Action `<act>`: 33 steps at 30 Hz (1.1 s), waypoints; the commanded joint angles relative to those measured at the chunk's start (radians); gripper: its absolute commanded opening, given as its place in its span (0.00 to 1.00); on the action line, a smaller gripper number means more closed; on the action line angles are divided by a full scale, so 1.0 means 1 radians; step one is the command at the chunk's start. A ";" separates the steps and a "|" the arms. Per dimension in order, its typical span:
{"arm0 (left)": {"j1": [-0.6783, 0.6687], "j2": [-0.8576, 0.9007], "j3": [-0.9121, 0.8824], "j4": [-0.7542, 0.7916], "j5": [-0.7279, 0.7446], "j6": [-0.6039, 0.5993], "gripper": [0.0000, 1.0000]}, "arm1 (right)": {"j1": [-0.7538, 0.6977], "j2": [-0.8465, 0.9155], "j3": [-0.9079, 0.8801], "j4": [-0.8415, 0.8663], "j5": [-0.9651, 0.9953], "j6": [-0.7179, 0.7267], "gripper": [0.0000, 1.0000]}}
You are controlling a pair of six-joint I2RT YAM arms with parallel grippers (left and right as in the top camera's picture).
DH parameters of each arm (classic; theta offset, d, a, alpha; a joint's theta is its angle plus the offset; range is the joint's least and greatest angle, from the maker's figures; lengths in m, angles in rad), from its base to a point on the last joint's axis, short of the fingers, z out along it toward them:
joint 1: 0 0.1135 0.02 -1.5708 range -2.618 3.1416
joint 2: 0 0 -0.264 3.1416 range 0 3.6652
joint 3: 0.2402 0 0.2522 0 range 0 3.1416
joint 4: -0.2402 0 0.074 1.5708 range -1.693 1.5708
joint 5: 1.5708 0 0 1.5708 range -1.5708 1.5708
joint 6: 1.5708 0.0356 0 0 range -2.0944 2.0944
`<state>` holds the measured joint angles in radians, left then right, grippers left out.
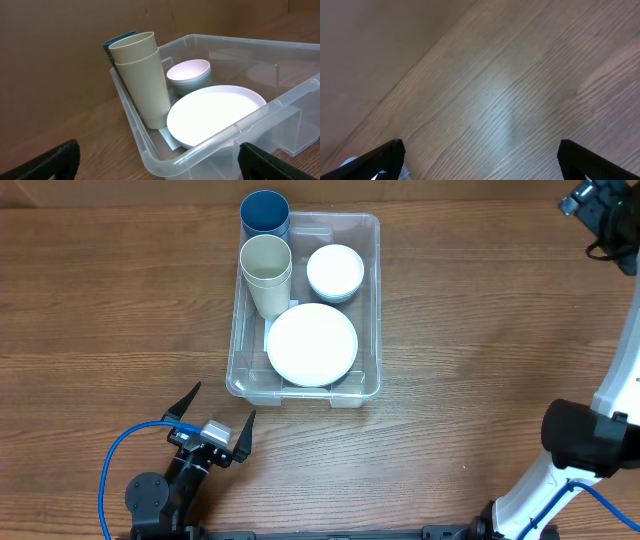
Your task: Pack container
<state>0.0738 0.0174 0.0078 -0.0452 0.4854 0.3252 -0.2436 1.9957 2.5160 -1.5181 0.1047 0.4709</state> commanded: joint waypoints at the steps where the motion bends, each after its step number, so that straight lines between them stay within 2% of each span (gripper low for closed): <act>1: 0.006 -0.013 -0.003 0.002 -0.010 0.019 1.00 | 0.122 -0.165 0.004 0.005 0.007 0.004 1.00; 4: 0.006 -0.013 -0.003 0.002 -0.010 0.019 1.00 | 0.232 -0.256 -0.057 0.005 0.007 0.004 1.00; 8: 0.006 -0.013 -0.003 0.002 -0.010 0.019 1.00 | 0.384 -0.418 -0.254 0.005 0.006 0.004 1.00; 9: 0.006 -0.013 -0.003 0.002 -0.010 0.019 1.00 | 0.418 -0.487 -0.348 0.017 0.020 -0.001 1.00; 13: 0.006 -0.013 -0.003 0.002 -0.010 0.019 1.00 | 0.433 -0.732 -0.664 0.126 0.034 0.000 1.00; 18: 0.006 -0.013 -0.003 0.002 -0.010 0.019 1.00 | 0.410 -1.010 -0.915 0.155 0.053 0.000 1.00; 20: 0.006 -0.013 -0.003 0.002 -0.010 0.019 1.00 | 0.389 -1.138 -1.036 0.288 0.052 0.000 1.00; 25: 0.006 -0.013 -0.003 0.002 -0.010 0.019 1.00 | 0.378 -1.441 -1.472 0.845 0.044 0.000 1.00; 30: 0.006 -0.013 -0.003 0.002 -0.010 0.019 1.00 | 0.378 -1.632 -1.908 1.358 0.029 0.000 1.00; 33: 0.006 -0.013 -0.003 0.002 -0.010 0.019 1.00 | 0.378 -1.728 -2.135 1.571 0.014 0.000 1.00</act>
<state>0.0738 0.0147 0.0078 -0.0448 0.4759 0.3256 0.1379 0.3428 0.5217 -0.0330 0.1341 0.4725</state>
